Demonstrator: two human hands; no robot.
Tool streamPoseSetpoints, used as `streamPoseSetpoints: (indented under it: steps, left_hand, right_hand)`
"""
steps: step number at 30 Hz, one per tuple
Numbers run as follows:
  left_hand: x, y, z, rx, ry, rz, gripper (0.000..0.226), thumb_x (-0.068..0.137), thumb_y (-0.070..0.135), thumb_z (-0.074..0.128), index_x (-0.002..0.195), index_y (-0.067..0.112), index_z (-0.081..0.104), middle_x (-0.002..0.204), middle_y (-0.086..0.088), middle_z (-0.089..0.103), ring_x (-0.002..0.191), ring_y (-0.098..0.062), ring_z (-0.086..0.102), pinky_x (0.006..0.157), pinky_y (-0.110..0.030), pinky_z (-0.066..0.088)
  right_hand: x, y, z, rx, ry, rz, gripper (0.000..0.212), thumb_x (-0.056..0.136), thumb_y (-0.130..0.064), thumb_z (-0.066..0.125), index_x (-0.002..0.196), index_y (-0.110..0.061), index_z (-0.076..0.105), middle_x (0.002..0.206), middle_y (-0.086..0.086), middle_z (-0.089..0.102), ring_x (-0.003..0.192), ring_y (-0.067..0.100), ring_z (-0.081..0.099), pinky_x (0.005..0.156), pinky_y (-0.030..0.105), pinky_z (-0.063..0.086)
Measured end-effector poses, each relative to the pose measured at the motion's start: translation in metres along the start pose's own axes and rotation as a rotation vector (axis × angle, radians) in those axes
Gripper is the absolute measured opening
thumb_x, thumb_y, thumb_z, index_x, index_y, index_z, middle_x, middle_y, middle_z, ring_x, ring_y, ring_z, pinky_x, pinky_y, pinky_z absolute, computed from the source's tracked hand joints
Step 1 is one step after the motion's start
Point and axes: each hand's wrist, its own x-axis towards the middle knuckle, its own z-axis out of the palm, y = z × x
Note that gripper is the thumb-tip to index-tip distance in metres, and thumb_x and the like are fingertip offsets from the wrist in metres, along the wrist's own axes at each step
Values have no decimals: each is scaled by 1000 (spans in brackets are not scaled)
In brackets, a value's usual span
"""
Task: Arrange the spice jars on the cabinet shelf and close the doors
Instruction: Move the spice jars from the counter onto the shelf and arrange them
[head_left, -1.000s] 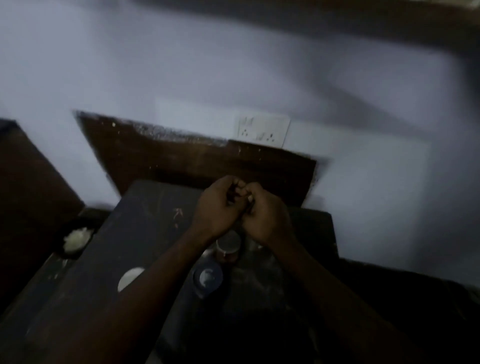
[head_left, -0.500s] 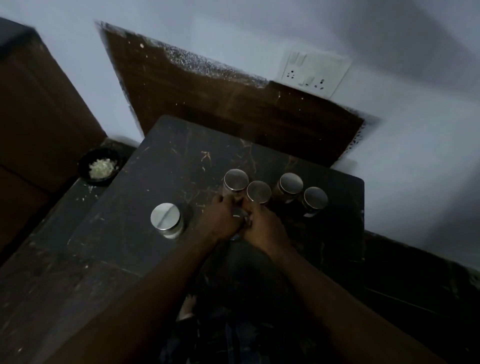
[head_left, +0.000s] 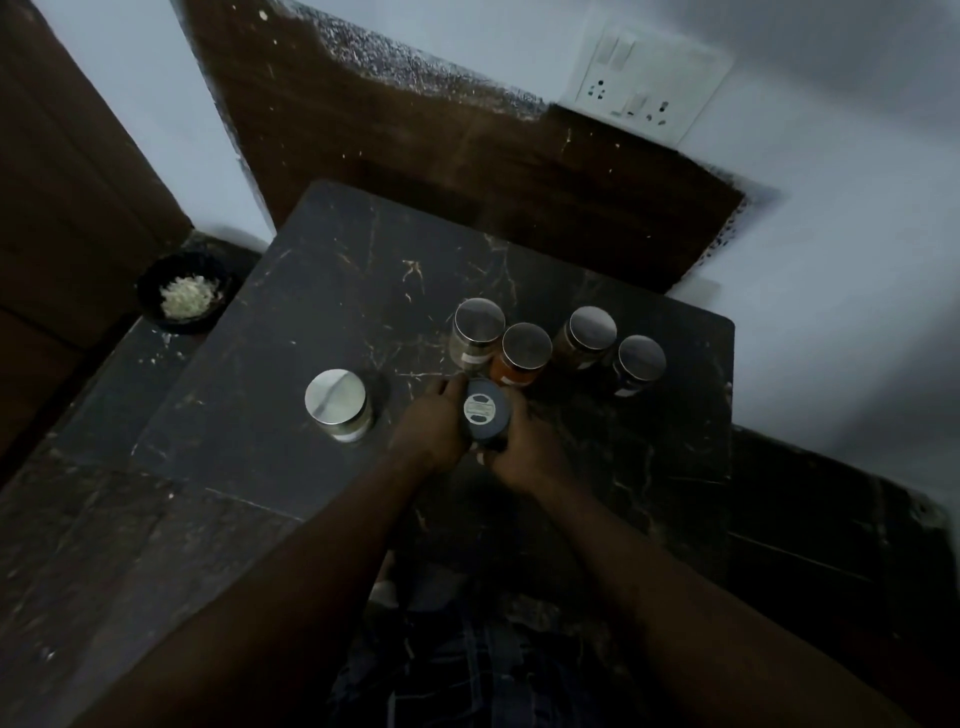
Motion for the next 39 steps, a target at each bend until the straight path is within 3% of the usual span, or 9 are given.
streamPoseSetpoints:
  steps: [3,6,9,13,16,20,25,32,39]
  left_hand:
    - [-1,-2,-4,-100,49,43,88,71,45,82,145,25,38,134,-6,58,118,-25,60,90,-32,46]
    - [-4,10,-15,-319,169,49,73,65,57,81,123,39,39,109,17,64,96,1,64,73,-17,44]
    - [1,35,-41,-459,324,119,71,65,65,82,120,49,39,108,30,60,100,16,59,75,-9,45]
    - [11,91,-105,-555,497,310,68,68,69,83,122,54,45,119,30,61,107,12,60,79,-9,51]
    - [11,133,-150,-676,556,441,67,69,68,83,123,51,49,122,29,62,108,8,62,79,-8,50]
    - [13,196,-221,-751,517,624,65,73,60,82,127,42,52,123,26,64,108,4,64,78,-9,52]
    - [16,254,-292,-701,446,795,69,80,49,80,140,40,49,131,17,63,110,-9,67,81,-31,60]
    - [25,330,-353,-607,624,895,57,86,47,76,138,39,53,117,17,65,95,2,67,71,-10,52]
    - [68,423,-408,-589,653,799,57,88,45,73,139,34,50,109,12,68,87,-4,69,65,-22,52]
  right_hand:
    - [-5,0,-4,1,80,-52,99,82,-21,82,161,-25,22,153,5,51,137,26,52,111,45,45]
    - [-12,-12,-18,99,209,-141,94,79,-30,85,154,-34,29,147,-4,56,130,17,58,105,42,50]
    - [-15,-28,-40,236,326,-232,98,78,-31,88,156,-31,27,153,-8,49,135,5,52,110,37,49]
    - [-17,-59,-93,380,488,-332,112,72,-34,92,156,-42,18,149,-31,44,133,-8,49,105,24,51]
    - [-23,-94,-136,415,599,-407,111,66,-55,89,148,-62,16,151,-23,45,134,0,52,104,39,55]
    - [-30,-137,-212,459,763,-578,99,68,-54,88,149,-50,32,141,-31,52,123,-4,60,92,29,60]
    - [-45,-176,-299,398,901,-736,91,69,-55,88,142,-45,35,134,-38,52,115,-6,62,85,20,59]
    - [-55,-228,-389,197,1210,-774,90,69,-70,81,141,-46,33,132,-35,51,112,1,63,82,37,62]
    - [-40,-253,-493,115,1299,-711,91,67,-72,79,139,-40,35,131,-20,60,99,4,67,78,31,59]
